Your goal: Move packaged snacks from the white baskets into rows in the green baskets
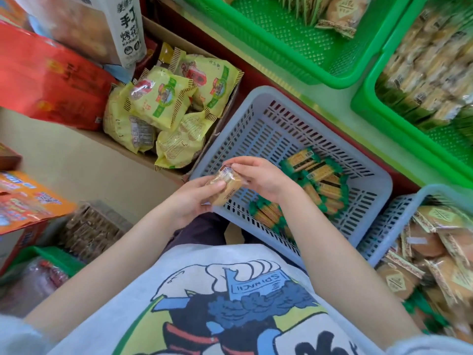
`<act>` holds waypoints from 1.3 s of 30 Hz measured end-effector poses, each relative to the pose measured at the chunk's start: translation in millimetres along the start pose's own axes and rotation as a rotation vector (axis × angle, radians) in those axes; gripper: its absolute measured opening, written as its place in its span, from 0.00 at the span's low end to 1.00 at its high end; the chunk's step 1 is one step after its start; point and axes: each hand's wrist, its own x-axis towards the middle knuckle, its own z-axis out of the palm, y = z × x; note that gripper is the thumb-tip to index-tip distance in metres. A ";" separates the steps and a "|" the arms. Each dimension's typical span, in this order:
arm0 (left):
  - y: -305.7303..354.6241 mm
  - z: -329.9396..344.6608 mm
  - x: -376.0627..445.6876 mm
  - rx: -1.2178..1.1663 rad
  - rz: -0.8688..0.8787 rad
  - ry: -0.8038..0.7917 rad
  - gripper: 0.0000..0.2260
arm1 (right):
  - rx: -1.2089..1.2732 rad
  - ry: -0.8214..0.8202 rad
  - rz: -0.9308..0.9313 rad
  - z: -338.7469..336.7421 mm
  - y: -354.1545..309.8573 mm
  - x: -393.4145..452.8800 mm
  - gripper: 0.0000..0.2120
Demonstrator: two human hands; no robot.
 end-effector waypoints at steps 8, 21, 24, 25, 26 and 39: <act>-15.0 -19.5 -7.2 0.250 0.148 0.551 0.17 | -0.375 0.599 0.353 10.8 35.3 59.1 0.31; -26.9 -10.9 2.3 0.139 0.173 0.605 0.22 | -0.365 0.639 0.265 16.4 44.2 73.4 0.26; -28.4 -7.8 3.7 0.102 0.180 0.594 0.20 | -0.347 0.610 0.181 16.1 46.6 72.9 0.24; -28.6 -7.3 4.1 0.091 0.181 0.590 0.20 | -0.331 0.599 0.161 16.3 46.0 72.4 0.23; -28.5 -6.9 3.9 0.085 0.183 0.586 0.20 | -0.304 0.594 0.151 16.2 44.8 71.7 0.21; 35.1 43.3 16.1 0.171 0.293 0.444 0.17 | 0.338 0.640 -0.283 -35.6 -26.2 -54.0 0.13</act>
